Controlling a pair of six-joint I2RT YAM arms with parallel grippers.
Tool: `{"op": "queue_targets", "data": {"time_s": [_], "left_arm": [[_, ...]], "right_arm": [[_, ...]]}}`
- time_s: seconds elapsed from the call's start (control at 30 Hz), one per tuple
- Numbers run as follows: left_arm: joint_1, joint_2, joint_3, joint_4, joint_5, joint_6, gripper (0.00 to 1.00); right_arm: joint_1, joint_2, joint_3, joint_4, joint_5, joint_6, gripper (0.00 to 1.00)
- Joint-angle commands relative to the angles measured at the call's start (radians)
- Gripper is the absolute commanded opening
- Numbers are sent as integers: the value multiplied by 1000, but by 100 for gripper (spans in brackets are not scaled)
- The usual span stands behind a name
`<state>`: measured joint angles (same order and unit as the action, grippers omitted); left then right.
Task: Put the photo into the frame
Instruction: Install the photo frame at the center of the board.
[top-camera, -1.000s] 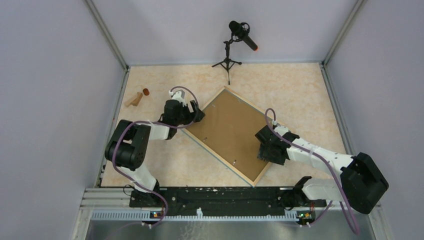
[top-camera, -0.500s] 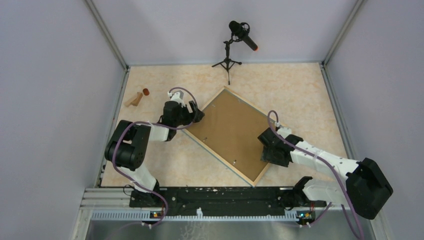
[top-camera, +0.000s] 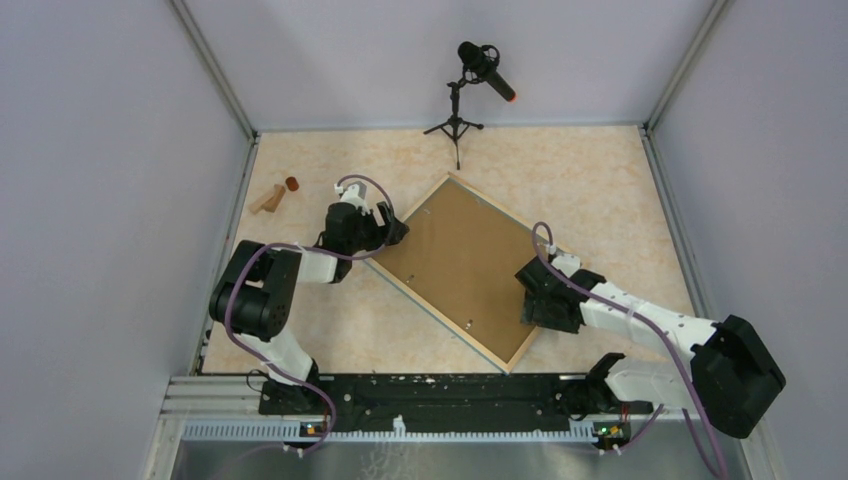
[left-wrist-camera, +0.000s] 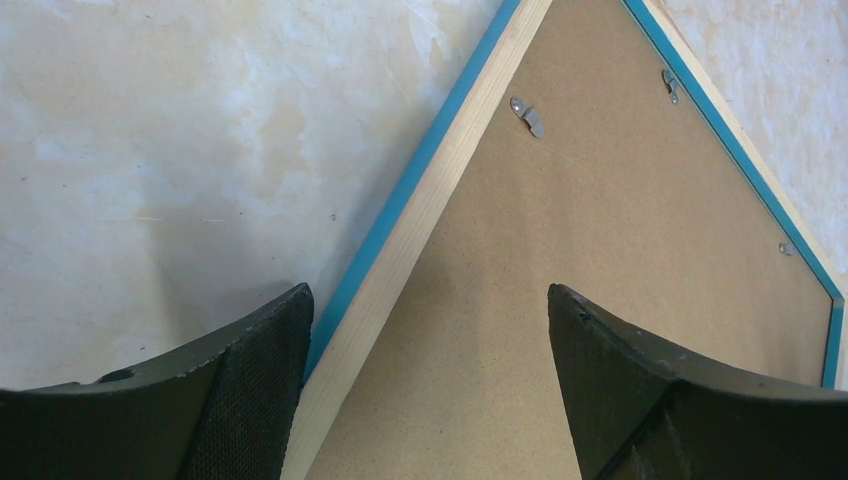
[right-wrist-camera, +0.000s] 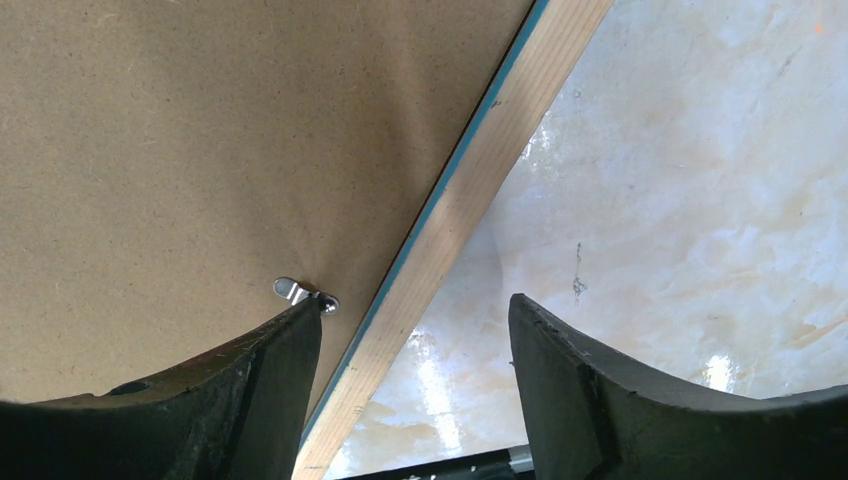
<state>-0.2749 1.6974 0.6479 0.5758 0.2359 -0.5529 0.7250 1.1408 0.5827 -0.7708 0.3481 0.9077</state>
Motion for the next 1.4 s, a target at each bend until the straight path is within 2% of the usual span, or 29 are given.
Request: {"op": "queue_targets", "data": {"time_s": [0.0, 0.37, 0.7, 0.9, 1.13, 1.37], "left_arm": [[0, -24, -16, 5, 46, -22, 89], [2, -11, -12, 10, 66, -22, 89], [3, -14, -16, 15, 70, -22, 89], [5, -12, -14, 16, 73, -24, 89], [7, -12, -15, 18, 75, -24, 89], [8, -10, -15, 19, 77, -25, 89]], "right_arm": [[13, -6, -11, 90, -29, -2, 70], [13, -64, -6, 46, -21, 18, 71], [13, 28, 9, 60, 1, 28, 68], [12, 16, -2, 61, 5, 24, 65], [13, 25, -15, 56, 38, 103, 47], [13, 65, -42, 70, 34, 254, 31]]}}
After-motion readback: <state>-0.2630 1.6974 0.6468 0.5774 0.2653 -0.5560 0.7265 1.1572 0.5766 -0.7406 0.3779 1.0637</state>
